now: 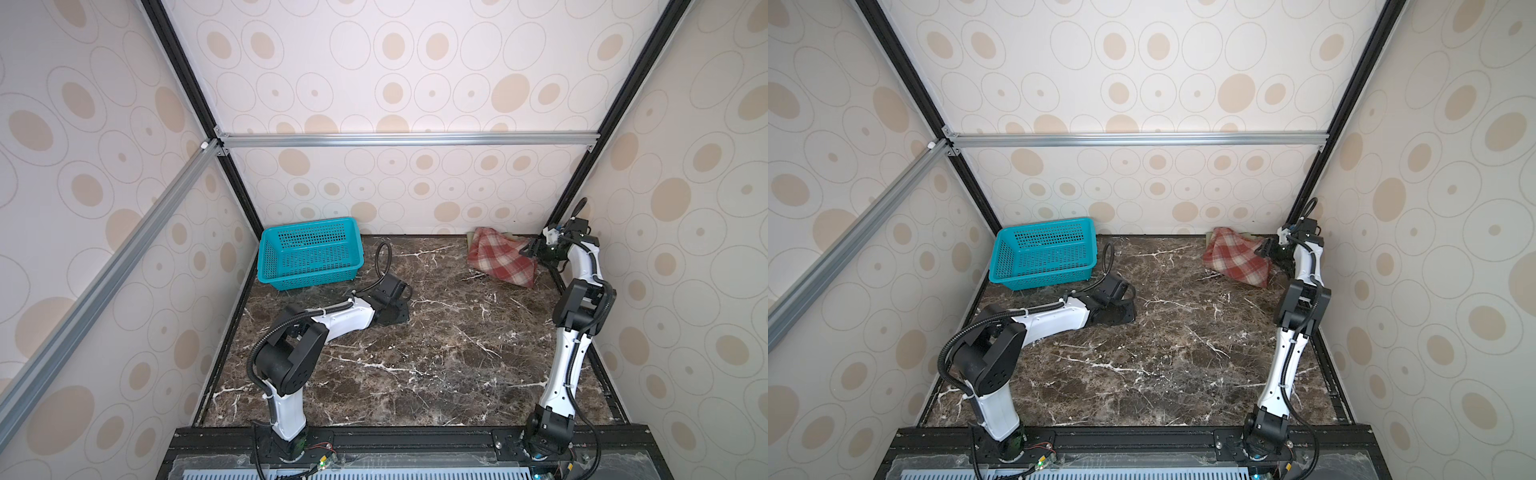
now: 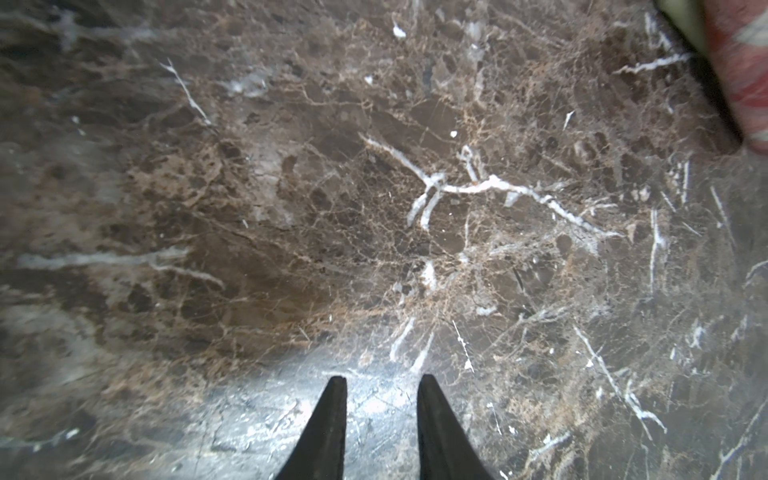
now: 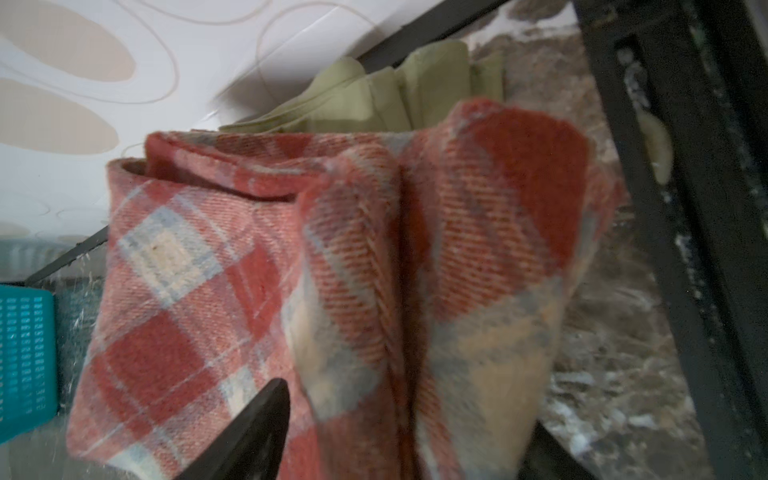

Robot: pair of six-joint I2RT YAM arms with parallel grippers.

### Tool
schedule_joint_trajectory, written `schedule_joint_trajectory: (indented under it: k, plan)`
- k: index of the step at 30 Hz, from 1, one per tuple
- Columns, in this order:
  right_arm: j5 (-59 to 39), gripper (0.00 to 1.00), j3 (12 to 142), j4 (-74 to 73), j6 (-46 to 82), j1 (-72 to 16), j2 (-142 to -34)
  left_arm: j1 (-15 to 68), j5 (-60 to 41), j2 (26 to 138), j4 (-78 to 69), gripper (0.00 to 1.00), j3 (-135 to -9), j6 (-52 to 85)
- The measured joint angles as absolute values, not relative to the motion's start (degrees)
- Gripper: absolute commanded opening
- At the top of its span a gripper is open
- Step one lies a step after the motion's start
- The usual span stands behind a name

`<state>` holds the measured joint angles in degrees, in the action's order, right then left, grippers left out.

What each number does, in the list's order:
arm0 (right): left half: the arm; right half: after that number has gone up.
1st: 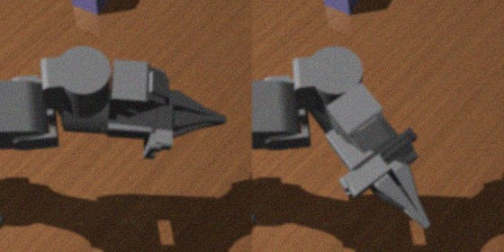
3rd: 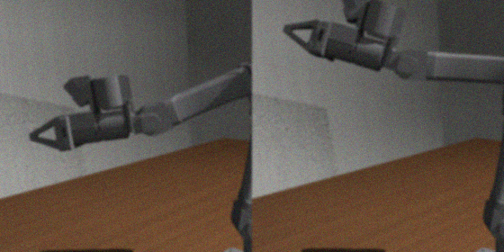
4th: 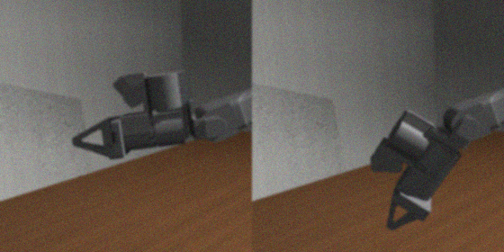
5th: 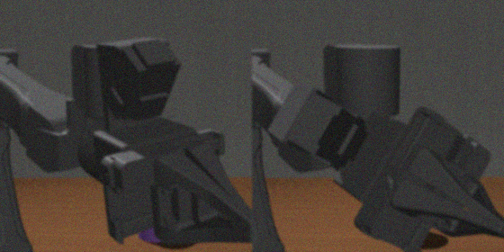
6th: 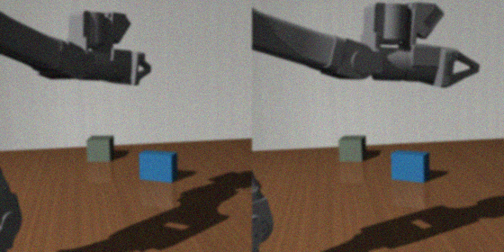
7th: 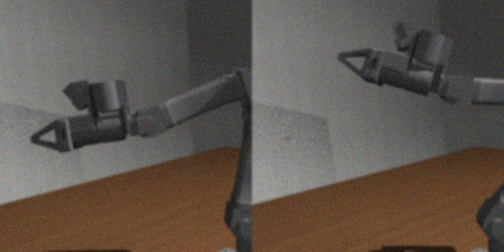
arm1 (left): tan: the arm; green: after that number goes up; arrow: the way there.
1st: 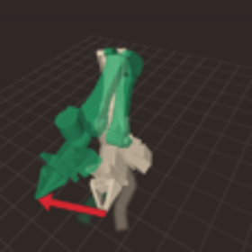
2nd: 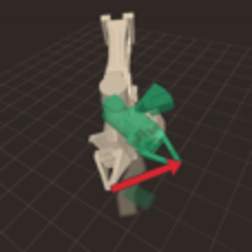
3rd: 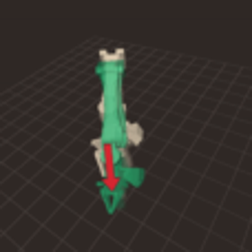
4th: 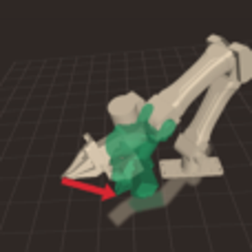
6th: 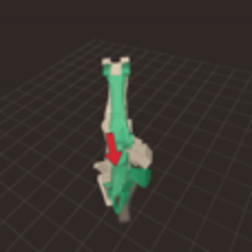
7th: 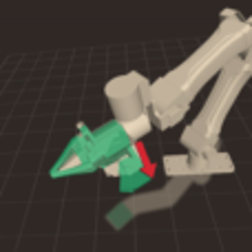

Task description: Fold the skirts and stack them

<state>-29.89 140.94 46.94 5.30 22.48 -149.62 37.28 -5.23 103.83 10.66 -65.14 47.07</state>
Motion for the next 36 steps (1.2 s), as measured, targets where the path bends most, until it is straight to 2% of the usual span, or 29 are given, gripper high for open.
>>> schedule_joint_trajectory:
  k: [13,18,20,23,24,25,28,29,30,36]
  plan:
    - [-21.10,0.74,133.01,44.42,7.18,23.18,-136.81,37.28,-3.49,96.62,7.90,0.30,-60.42,47.37]
    - [-20.69,0.70,121.84,41.87,7.84,22.90,-128.05,37.08,-2.00,94.11,7.88,0.32,-60.12,46.72]
    - [-20.34,0.68,114.39,40.29,8.01,22.41,-122.98,36.51,-1.34,92.77,7.88,0.42,-60.07,46.06]
    - [-19.35,0.68,101.93,37.39,8.23,20.38,-114.08,34.46,-0.10,90.02,7.73,0.64,-59.48,44.69]
    - [-19.05,0.68,97.58,36.36,8.27,19.16,-110.76,33.30,0.43,88.79,7.68,0.76,-59.05,44.10]
    - [-18.35,0.69,93.01,34.96,8.40,17.58,-107.18,32.08,0.95,87.61,7.55,0.99,-58.52,43.62]
    - [-16.53,0.76,82.02,32.10,8.19,11.79,-97.86,27.68,2.52,84.58,6.90,0.99,-57.14,42.02]
    - [-16.25,0.84,79.29,31.18,8.23,10.04,-95.55,26.24,3.07,83.85,6.66,0.99,-56.86,41.50]
    - [-16.01,1.00,76.18,30.04,8.19,8.21,-93.01,24.62,3.77,83.22,6.33,0.99,-56.66,40.80]
    - [-12.08,1.00,60.95,25.04,9.08,4.82,-82.37,18.57,11.66,79.55,1.04,0.99,-52.14,33.36]
